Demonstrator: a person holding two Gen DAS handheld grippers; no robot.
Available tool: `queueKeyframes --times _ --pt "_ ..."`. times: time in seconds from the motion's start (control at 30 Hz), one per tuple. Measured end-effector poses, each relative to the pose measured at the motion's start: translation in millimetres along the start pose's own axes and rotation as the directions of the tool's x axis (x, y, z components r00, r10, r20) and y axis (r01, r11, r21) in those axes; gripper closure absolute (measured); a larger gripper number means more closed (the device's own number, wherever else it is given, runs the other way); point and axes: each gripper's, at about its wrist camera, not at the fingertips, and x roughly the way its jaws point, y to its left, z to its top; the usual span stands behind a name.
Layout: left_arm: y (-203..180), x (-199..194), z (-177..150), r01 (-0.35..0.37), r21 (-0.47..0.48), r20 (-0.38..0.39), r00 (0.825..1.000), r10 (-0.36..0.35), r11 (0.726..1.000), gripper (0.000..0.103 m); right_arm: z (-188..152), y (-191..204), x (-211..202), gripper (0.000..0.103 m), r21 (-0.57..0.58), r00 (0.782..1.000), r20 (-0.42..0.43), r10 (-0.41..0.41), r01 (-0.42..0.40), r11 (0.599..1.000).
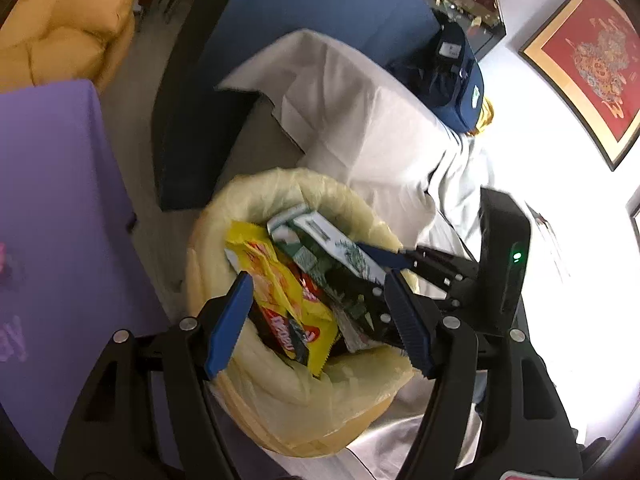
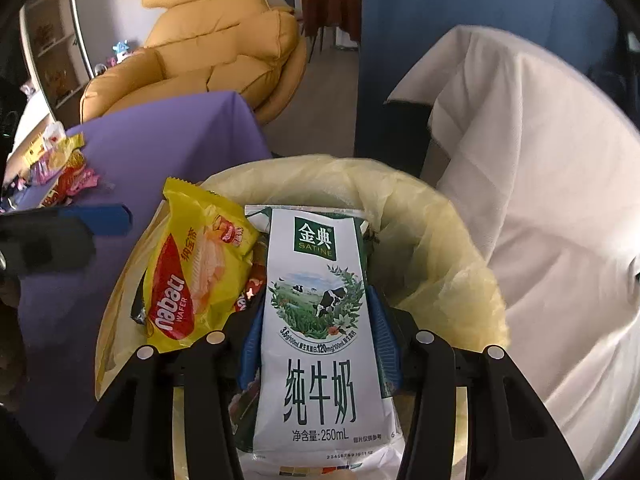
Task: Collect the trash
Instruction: 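Lower the milk carton into the bin and open the right gripper, then move both tools back to the table and grasp the orange chip bag with the left gripper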
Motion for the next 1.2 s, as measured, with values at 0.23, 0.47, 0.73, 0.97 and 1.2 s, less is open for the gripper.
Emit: queueKeyframes --times 0.23,0.47,0.73,0.97,1.2 --pt "-1.2 -47.8 0.7 -0.203 0.055 0.137 0.971 0.194 0.978 0.034 -3.0 0.3 -24.4 0.049 0.062 0.995 0.100 0.023 -0.029 0.998" --pt "32.7 -91.6 -14.4 -0.370 -0.012 0.204 0.909 0.364 0.929 0.034 -8.6 11.0 -46.5 0.043 0.048 0.988 0.156 0.019 -0.027 0.998" --pt "83.0 -131.7 -41.2 -0.377 -0.163 0.183 0.896 0.404 0.912 0.034 -28.8 20.2 -16.6 0.043 0.130 0.986 0.036 0.164 -0.168 0.977" --pt "94.2 -162.8 -53.1 -0.383 -0.182 0.213 0.884 0.416 0.906 0.034 -26.6 19.5 5.4 0.043 0.179 0.990 -0.016 0.139 -0.134 0.975" --pt "106.5 -187.9 -60.5 -0.431 -0.185 0.232 0.854 0.465 0.883 0.034 -15.8 40.2 -37.8 0.043 0.091 0.990 0.111 0.083 -0.093 0.991"
